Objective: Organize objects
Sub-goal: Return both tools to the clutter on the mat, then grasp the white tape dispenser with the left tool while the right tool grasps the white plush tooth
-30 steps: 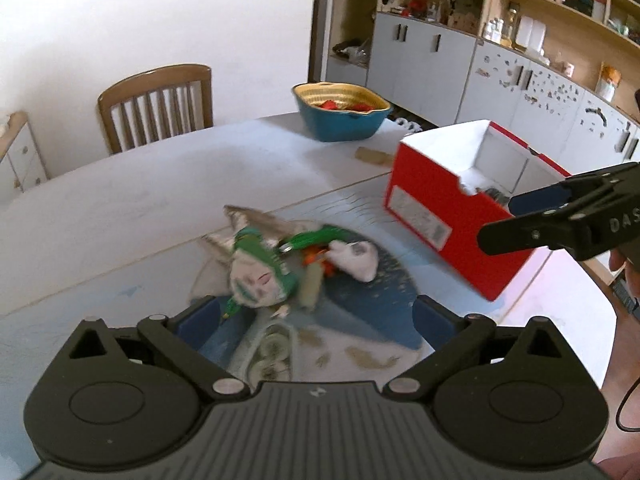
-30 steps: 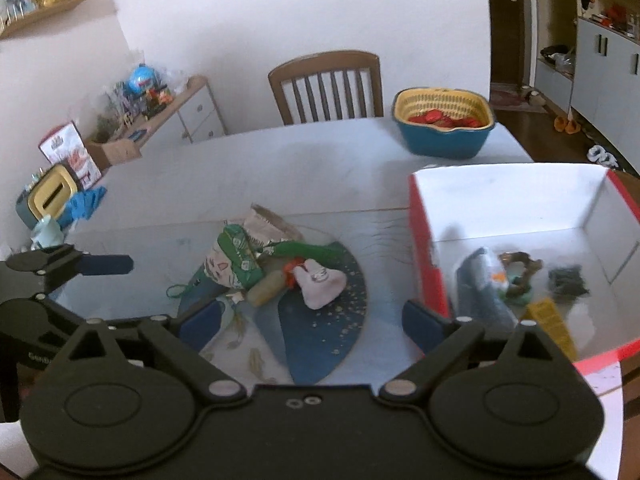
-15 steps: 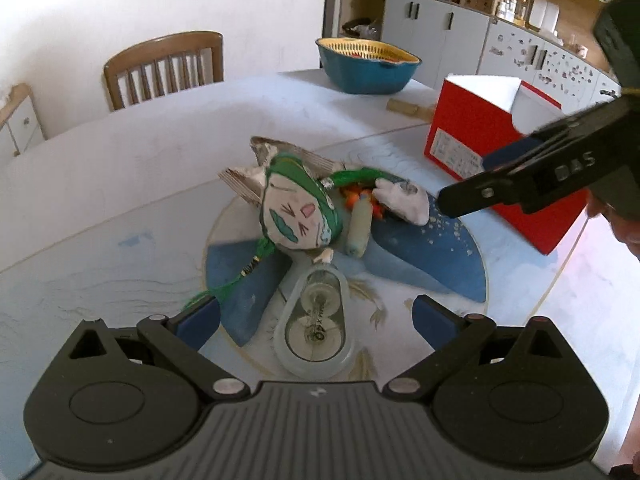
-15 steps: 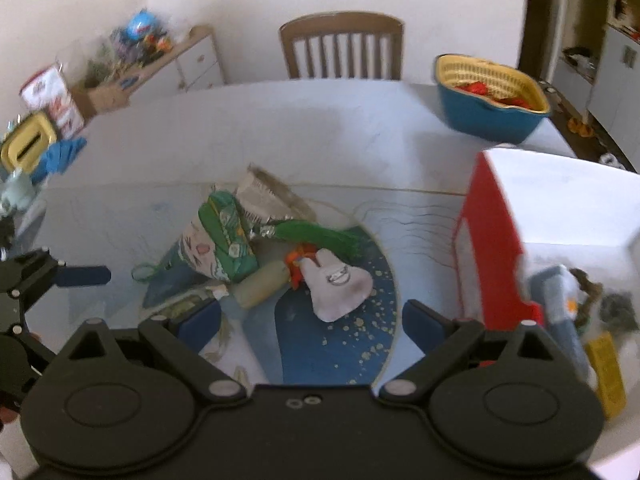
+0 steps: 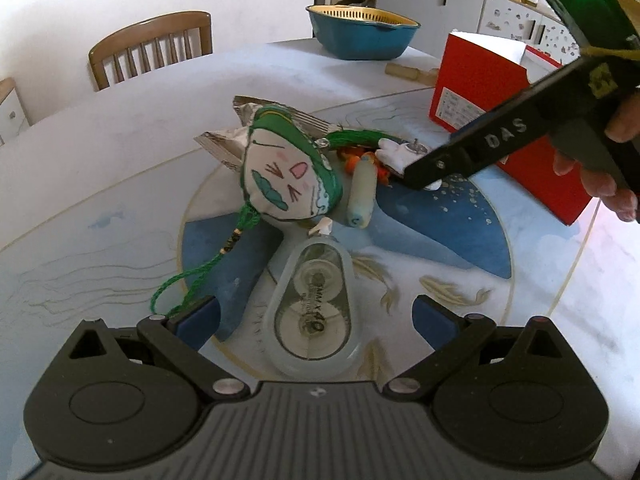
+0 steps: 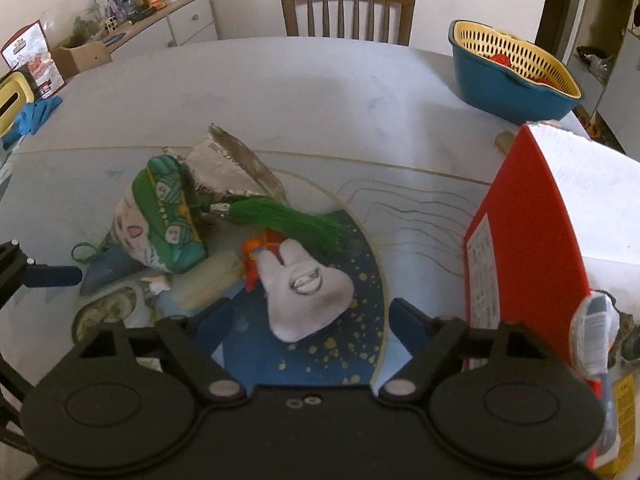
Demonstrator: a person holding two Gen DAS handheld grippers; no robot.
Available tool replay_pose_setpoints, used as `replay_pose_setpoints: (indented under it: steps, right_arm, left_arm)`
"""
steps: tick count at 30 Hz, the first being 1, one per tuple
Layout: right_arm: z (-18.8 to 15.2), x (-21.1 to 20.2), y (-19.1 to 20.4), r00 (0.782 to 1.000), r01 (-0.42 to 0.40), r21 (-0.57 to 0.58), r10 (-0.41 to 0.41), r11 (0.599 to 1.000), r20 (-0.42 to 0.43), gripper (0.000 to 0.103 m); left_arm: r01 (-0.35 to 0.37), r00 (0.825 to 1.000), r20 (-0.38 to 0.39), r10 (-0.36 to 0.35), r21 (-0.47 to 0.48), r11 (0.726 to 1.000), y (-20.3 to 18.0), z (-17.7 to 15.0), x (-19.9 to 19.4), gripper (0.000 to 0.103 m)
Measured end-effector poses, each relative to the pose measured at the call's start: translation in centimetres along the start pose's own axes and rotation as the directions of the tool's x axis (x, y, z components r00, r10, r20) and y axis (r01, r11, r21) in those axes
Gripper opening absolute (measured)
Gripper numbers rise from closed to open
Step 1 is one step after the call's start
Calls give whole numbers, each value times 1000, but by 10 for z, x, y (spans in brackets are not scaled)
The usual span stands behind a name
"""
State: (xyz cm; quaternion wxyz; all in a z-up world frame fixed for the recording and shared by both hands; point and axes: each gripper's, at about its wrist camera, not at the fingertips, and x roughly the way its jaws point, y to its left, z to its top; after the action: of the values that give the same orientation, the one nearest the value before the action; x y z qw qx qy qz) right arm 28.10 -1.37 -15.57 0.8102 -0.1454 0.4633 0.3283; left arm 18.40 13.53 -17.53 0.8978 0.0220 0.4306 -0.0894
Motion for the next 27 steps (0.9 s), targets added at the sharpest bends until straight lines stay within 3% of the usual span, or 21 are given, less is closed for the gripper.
replay_pose_setpoints:
  steps: [8, 11, 16, 18, 19, 27]
  right_arm:
    - [7, 13, -1, 1000, -12, -2, 11, 1000, -13, 72]
    - [7, 16, 2, 1000, -18, -14, 18, 1000, -23, 65]
    - [8, 17, 3, 1000, -8, -5, 8, 1000, -29, 59]
    - [7, 16, 4, 999, -9, 6, 9, 1000, -32, 55]
    - [8, 16, 5, 1000, 2, 7, -2, 1000, -32, 50]
    - [2, 9, 0, 999, 29, 51, -27, 998, -30, 45]
  left_arm:
    - [-6, 1000, 3, 6, 1, 1000, -5, -3, 2, 100]
    - [-19, 1000, 11, 19, 22, 1000, -7, -4, 0, 90]
    - [-34, 999, 21, 33, 33, 999, -8, -1, -2, 61]
    - [-37, 999, 19, 37, 29, 999, -7, 1, -2, 54]
    - [-38, 999, 19, 37, 26, 999, -6, 2, -2, 51]
    - [-29, 1000, 5, 29, 2, 1000, -4, 5, -3, 50]
